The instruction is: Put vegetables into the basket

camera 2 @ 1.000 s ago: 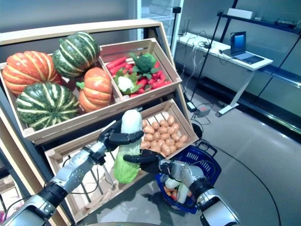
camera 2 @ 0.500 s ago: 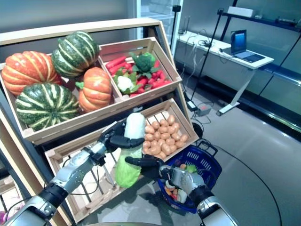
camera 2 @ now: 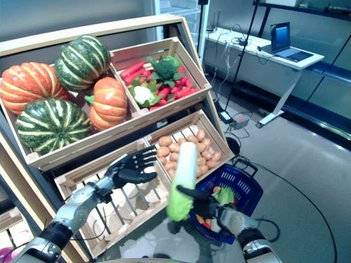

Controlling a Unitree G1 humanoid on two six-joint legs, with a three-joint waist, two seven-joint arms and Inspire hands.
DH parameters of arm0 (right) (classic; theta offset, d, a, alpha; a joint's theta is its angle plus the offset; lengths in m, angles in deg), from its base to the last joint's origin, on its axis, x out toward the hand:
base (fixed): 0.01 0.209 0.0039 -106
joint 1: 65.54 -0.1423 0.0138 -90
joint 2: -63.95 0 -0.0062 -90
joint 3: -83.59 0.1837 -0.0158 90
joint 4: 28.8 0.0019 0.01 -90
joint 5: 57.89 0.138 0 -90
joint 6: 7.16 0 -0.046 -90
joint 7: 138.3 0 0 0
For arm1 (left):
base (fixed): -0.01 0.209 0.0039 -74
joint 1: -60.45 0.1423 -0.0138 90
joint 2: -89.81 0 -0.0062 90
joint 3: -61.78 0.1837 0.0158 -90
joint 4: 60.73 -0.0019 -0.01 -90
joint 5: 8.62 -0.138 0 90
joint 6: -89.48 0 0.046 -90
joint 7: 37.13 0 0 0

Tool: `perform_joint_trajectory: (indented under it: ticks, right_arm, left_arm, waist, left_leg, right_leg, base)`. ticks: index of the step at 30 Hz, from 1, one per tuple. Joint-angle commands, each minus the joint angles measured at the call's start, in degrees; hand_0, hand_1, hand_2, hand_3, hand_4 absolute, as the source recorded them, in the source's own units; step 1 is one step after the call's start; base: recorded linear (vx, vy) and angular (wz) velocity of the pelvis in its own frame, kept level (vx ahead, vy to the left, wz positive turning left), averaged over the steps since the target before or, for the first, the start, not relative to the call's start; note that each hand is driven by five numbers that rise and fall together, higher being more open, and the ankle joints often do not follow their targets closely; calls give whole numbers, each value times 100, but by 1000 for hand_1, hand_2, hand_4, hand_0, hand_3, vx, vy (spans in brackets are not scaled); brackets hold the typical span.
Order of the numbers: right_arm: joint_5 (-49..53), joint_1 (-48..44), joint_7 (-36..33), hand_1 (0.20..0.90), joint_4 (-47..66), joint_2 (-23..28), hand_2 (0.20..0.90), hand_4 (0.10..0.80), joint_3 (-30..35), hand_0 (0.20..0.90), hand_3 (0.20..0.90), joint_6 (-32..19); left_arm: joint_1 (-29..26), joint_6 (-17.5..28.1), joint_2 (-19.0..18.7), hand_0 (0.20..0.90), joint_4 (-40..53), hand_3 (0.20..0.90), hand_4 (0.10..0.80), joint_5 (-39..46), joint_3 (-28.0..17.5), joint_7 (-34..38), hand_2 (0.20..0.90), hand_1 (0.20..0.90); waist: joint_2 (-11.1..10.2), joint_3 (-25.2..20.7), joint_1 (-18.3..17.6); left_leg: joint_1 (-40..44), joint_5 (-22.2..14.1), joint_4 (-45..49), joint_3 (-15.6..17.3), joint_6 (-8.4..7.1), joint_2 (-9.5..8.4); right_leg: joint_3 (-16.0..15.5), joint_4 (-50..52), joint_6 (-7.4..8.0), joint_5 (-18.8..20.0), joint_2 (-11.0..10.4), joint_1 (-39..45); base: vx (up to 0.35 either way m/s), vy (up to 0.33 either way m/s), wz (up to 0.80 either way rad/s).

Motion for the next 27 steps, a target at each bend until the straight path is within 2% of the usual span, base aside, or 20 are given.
perform_joint_trajectory:
  ticks: [1,5,8,10,14,15,17,18,20,27]
  right_arm:
    - [638,-452,29,300,-144,279,300,400,670,300,300,-716]
    - [736,-434,-195,300,-478,338,300,400,1056,300,300,-923]
    - [916,-627,-560,300,-823,432,300,400,1305,300,300,-1115]
    - [932,-962,-784,300,-1072,525,300,400,1333,300,300,-1305]
    - [979,-1550,-1077,300,-1368,745,300,400,1262,300,300,-1431]
    - [956,-1692,-1212,300,-1433,852,300,400,1270,300,300,-1442]
    - [931,-1804,-1301,300,-1521,984,300,400,1295,300,300,-1474]
    - [931,-1807,-1299,300,-1524,986,300,400,1295,300,300,-1474]
    - [1023,-1876,-1328,300,-1538,1159,300,400,1357,300,300,-1477]
    - [1331,-2360,-1495,300,-1607,1342,300,400,1426,300,300,-1577]
  left_arm:
    - [-393,814,-186,900,-141,900,800,98,-574,3,900,900]
    - [-194,860,-51,900,-308,900,800,128,-704,49,900,900]
    - [-162,926,104,900,-322,900,800,234,-638,123,900,900]
    - [-349,1052,146,900,-278,900,800,285,-484,179,900,900]
    - [-731,1179,125,900,-135,900,800,390,-245,278,900,900]
    - [-805,1173,128,900,11,900,800,457,-169,277,900,900]
    - [-759,1179,104,900,271,900,800,603,-93,232,900,900]
    - [-760,1177,104,900,275,900,800,604,-94,233,900,900]
    - [-607,1267,96,900,562,900,800,851,-23,217,900,900]
    - [-542,1600,187,900,759,900,800,1409,118,225,900,900]
  waist:
    - [-118,11,158]
    - [-113,94,195]
    - [-112,387,261]
    - [-114,739,319]
    - [-98,1275,353]
    - [-86,1451,371]
    - [-41,1640,420]
    - [-36,1624,419]
    - [13,1836,459]
    - [163,2252,441]
  left_leg:
    - [445,-586,53,32,-137,-52]
    - [455,-585,55,47,-130,-59]
    - [197,-677,537,34,-118,-69]
    - [-330,-865,1312,-36,-122,-73]
    - [-1060,-1161,2283,-77,-105,-49]
    - [-1417,-1340,2777,-94,-89,-44]
    - [-1896,-1694,3583,-88,-36,-26]
    - [-1942,-1722,3637,-92,-34,-19]
    - [-2399,-2099,4476,-105,66,44]
    - [-3353,-2653,5932,-57,202,82]
  right_leg:
    - [-8,28,-250,449,70,-165]
    - [-57,28,-252,455,55,-151]
    - [-104,443,-309,324,-2,-333]
    - [-159,1042,-379,148,-89,-737]
    - [-287,1917,-479,-132,-230,-1333]
    - [-325,2384,-546,-309,-301,-1631]
    - [-390,3194,-647,-628,-424,-2032]
    - [-388,3240,-647,-653,-426,-2074]
    - [-443,4130,-760,-962,-631,-2498]
    - [-349,5694,-858,-1455,-899,-3613]
  base:
    - [43,-35,-1]
    - [36,-38,-3]
    - [-80,-61,-4]
    - [-304,-73,-1]
    - [-295,-36,10]
    - [-238,-2,14]
    - [-186,12,10]
    - [-112,11,11]
    - [-110,13,15]
    - [-114,-14,17]
